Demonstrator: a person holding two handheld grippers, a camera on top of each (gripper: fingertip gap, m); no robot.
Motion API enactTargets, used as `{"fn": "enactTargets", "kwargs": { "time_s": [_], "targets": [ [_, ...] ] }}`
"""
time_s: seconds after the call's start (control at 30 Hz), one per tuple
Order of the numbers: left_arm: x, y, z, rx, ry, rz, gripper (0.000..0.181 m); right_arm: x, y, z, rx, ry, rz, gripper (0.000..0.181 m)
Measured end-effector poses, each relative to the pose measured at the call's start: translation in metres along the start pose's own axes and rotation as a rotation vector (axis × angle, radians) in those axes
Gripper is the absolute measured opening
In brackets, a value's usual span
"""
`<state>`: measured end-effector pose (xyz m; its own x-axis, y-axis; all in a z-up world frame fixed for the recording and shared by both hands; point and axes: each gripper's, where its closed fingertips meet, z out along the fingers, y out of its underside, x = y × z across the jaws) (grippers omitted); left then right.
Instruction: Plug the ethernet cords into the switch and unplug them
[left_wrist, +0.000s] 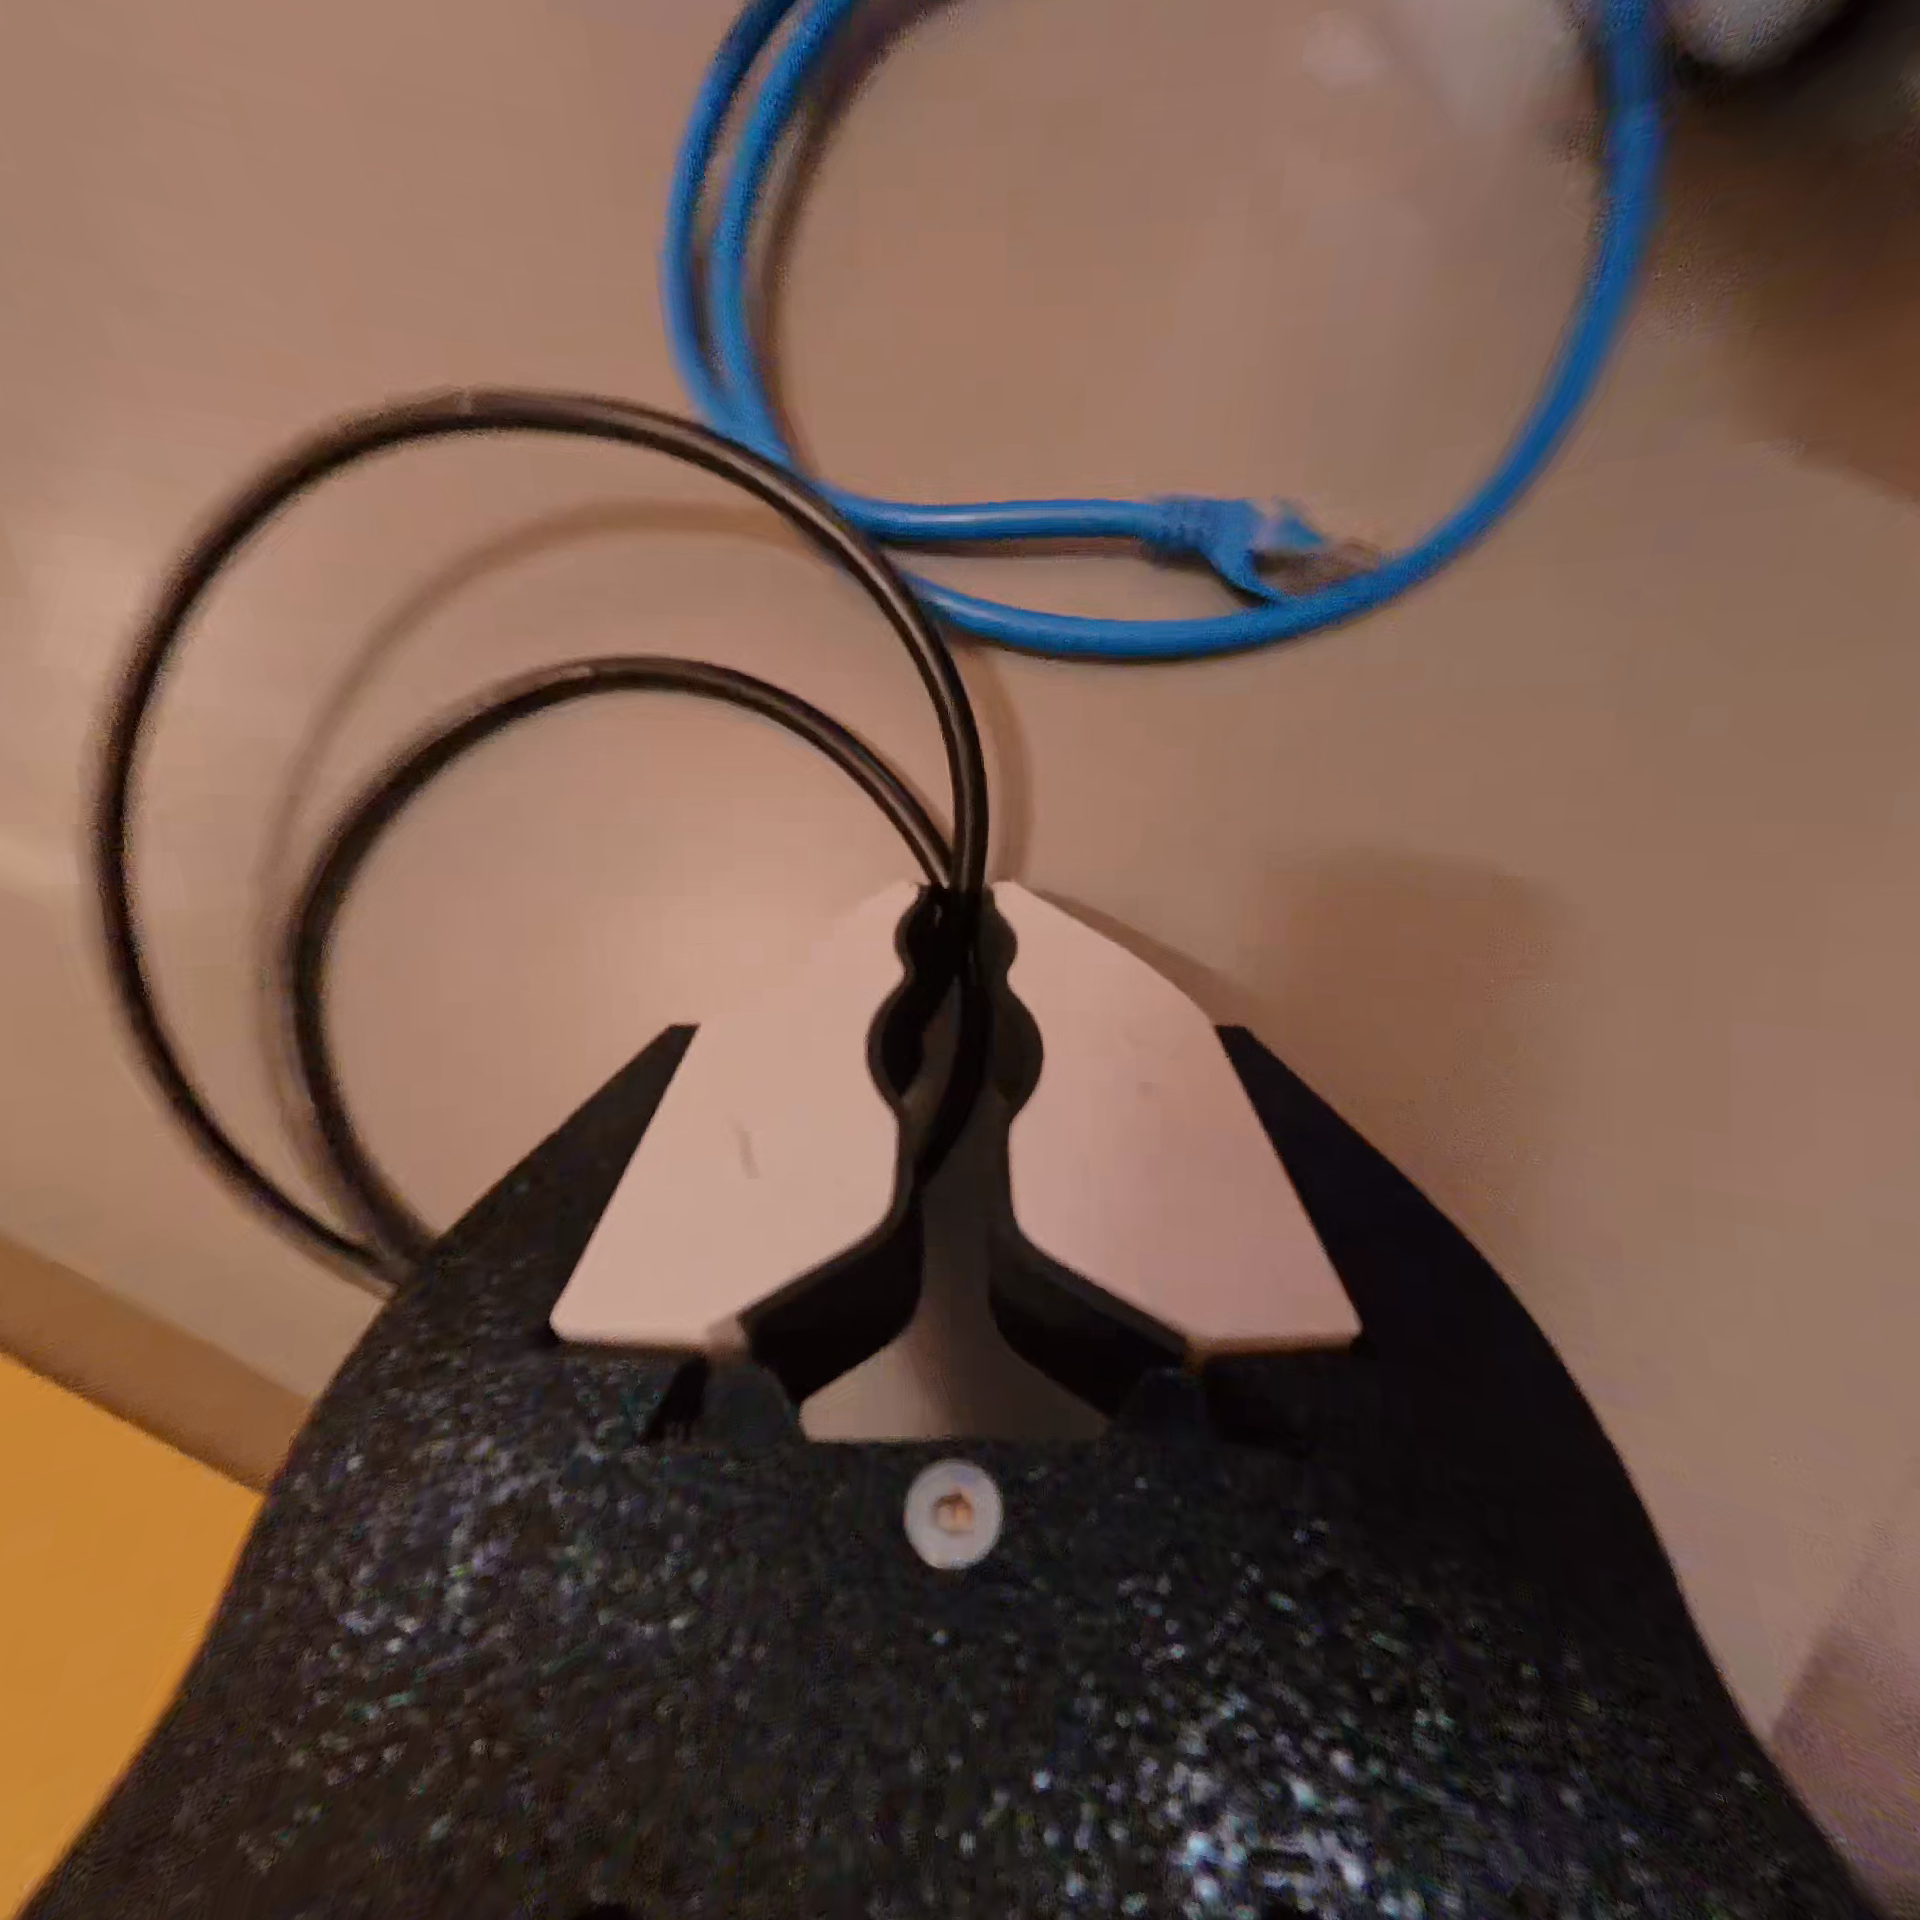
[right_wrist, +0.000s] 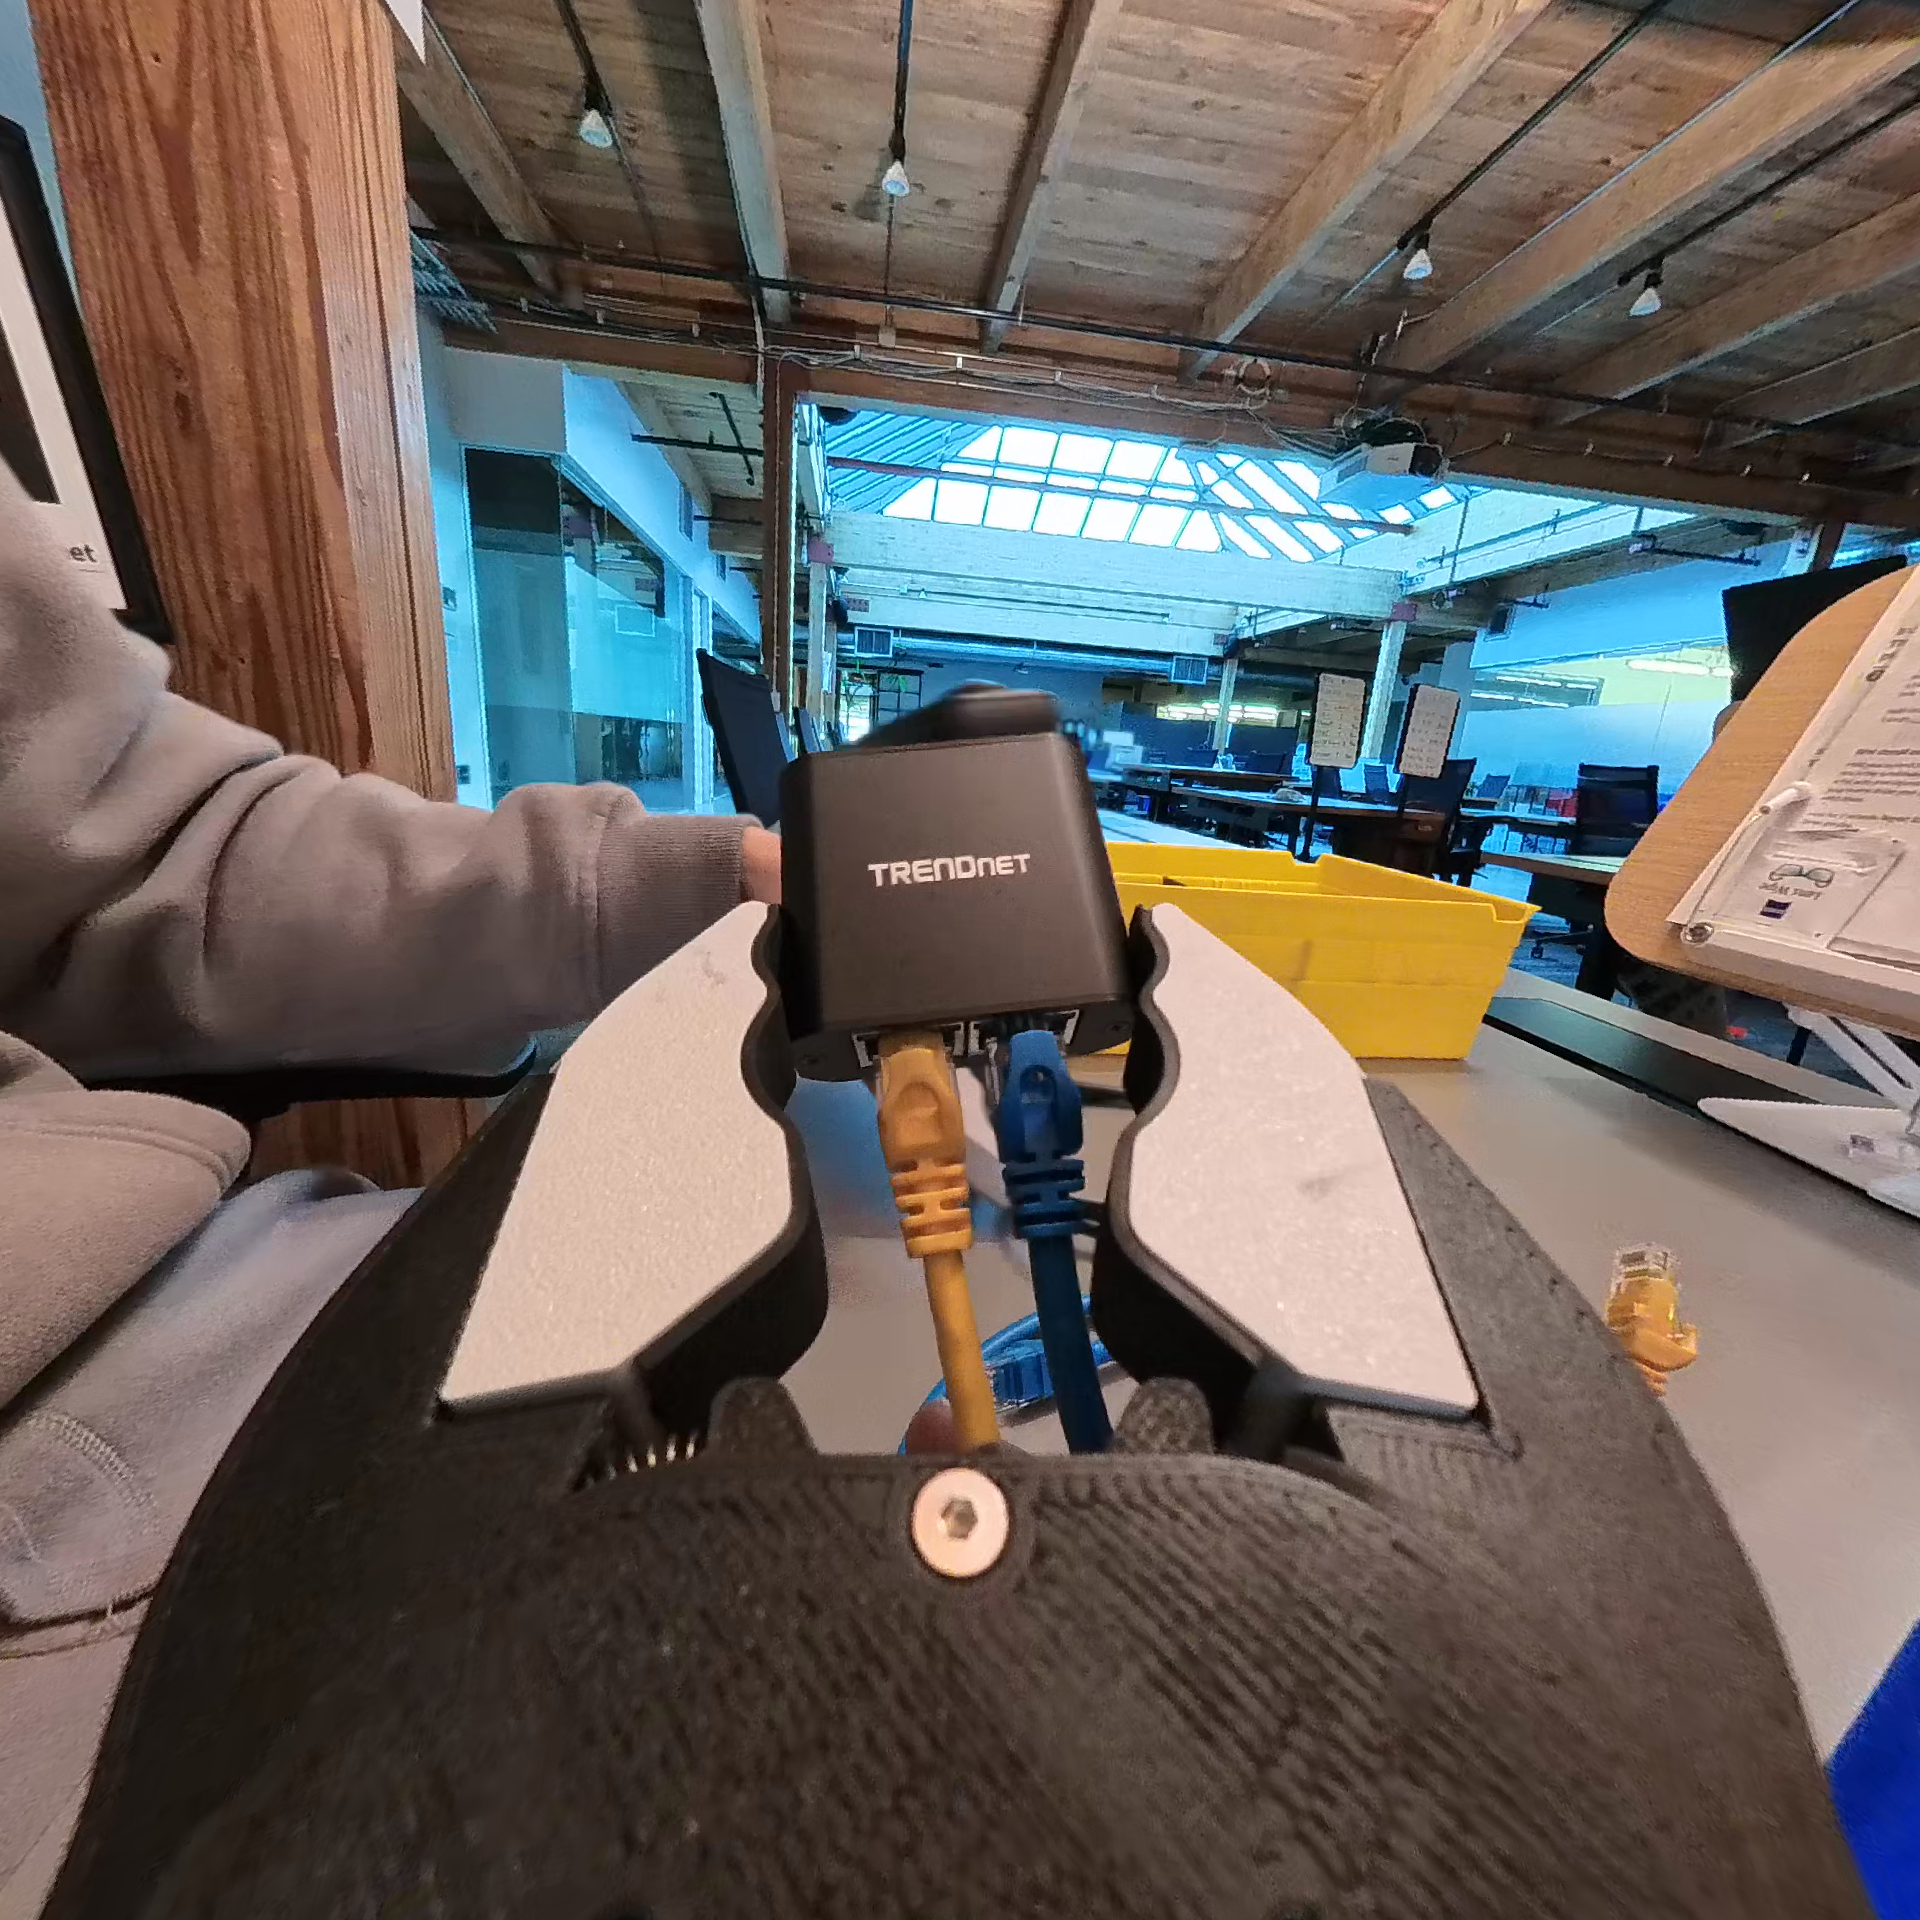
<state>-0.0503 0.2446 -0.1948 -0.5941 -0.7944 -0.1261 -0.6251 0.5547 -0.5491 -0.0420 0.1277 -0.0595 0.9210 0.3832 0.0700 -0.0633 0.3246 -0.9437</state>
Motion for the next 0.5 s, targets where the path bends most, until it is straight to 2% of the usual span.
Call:
{"fn": "enactTargets", "kwargs": {
  "time_s": [0.13,0.2,0.23,0.33,0.4,0.5],
  "targets": [
    [0.02,0.012,-0.026,0.059,-0.02,0.422,0.006,0.0,-0.001,-0.001,0.008,0.003,0.0,0.063],
    [0.022,0.03,-0.041,0.031,-0.041,0.501,0.008,0.0,0.0,0.0,0.002,0.001,0.001,0.063],
    [0.019,0.042,-0.048,0.004,-0.049,0.486,0.01,0.0,0.0,0.0,-0.001,-0.001,0.0,0.062],
    [0.012,0.077,-0.072,-0.065,-0.031,0.303,0.015,0.0,0.001,0.001,-0.007,-0.003,0.003,0.063],
    [0.002,0.079,-0.085,0.01,-0.058,0.096,0.018,0.0,0.001,0.001,-0.01,-0.003,0.003,0.063],
    [-0.024,0.077,-0.091,0.04,-0.201,-0.348,0.027,0.0,0.002,0.001,-0.014,-0.002,0.002,0.063]
  ]
}}
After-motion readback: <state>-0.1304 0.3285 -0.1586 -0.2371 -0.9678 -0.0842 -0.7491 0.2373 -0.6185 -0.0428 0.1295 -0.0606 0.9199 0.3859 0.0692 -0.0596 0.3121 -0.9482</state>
